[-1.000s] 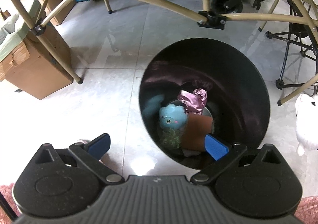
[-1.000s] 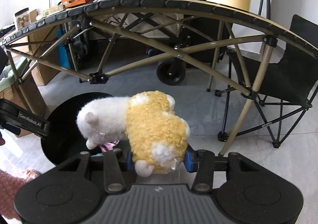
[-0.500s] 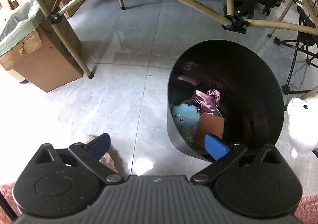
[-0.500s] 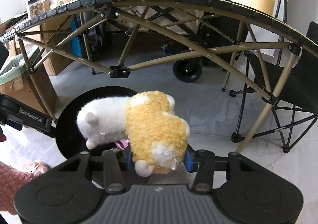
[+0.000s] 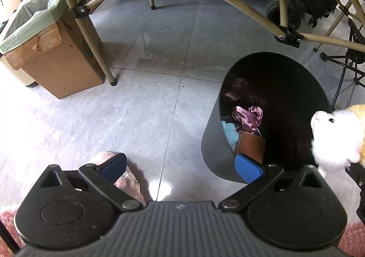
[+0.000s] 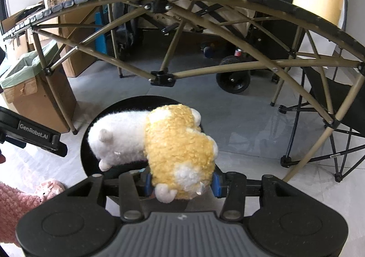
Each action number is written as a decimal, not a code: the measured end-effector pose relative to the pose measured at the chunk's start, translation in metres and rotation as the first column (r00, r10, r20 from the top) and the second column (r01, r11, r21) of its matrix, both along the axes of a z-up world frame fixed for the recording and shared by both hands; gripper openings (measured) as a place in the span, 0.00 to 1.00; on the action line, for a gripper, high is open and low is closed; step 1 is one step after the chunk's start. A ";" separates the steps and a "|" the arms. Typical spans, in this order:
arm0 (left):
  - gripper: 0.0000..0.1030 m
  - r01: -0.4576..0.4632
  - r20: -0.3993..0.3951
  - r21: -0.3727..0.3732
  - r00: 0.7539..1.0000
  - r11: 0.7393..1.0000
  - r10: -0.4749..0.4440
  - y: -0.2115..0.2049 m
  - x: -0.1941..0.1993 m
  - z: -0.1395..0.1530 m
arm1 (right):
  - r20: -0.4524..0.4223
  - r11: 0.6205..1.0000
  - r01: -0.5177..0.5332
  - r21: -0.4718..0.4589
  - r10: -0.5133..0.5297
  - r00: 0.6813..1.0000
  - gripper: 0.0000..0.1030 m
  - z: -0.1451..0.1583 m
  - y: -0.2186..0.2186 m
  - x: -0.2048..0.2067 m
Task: Collect trash
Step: 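Move the right tool with the plush over the bin opening, then open the right tool to drop the white-and-yellow plush into the bin, then raise both tools from the bin up toward the items on the table, then close the right tool on the white foam wedge, then close the left tool on the blue HANDKERCHIEF tissue pack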
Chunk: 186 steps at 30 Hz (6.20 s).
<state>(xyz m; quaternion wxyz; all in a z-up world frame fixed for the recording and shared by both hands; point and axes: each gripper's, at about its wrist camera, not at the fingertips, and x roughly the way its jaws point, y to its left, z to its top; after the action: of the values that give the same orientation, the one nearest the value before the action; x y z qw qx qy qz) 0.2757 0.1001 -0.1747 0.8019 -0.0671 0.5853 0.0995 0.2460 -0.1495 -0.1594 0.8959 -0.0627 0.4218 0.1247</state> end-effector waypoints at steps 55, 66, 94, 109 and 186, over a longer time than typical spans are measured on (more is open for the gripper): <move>1.00 -0.043 -0.007 -0.051 0.999 0.998 0.043 0.038 -0.013 -0.003 | -0.194 0.997 0.063 -0.034 -0.068 0.979 0.96 -0.038 0.051 0.042; 1.00 -0.035 0.008 -0.055 0.999 0.998 0.035 0.034 -0.013 0.002 | -0.184 0.997 0.076 -0.010 -0.076 0.980 0.96 -0.033 0.047 0.040; 1.00 0.057 0.467 0.056 0.881 0.997 -0.077 -0.023 -0.032 0.105 | 0.219 0.967 0.092 0.236 -0.145 0.965 1.00 0.075 -0.024 0.007; 1.00 0.091 0.641 0.087 0.757 0.992 -0.126 -0.073 0.006 0.173 | 0.516 0.956 0.074 0.285 -0.218 0.828 1.00 0.146 -0.063 0.037; 0.50 0.183 0.564 0.056 0.805 0.981 -0.183 -0.151 0.251 0.157 | 0.373 0.939 0.258 0.228 -0.329 0.868 0.26 0.141 -0.107 0.225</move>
<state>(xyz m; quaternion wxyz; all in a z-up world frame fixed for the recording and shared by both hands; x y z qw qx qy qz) 0.5263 -0.0505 -0.0179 0.9451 -0.0373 0.3247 -0.0028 0.4715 -0.2565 -0.0181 0.9741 0.0548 0.2192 0.0068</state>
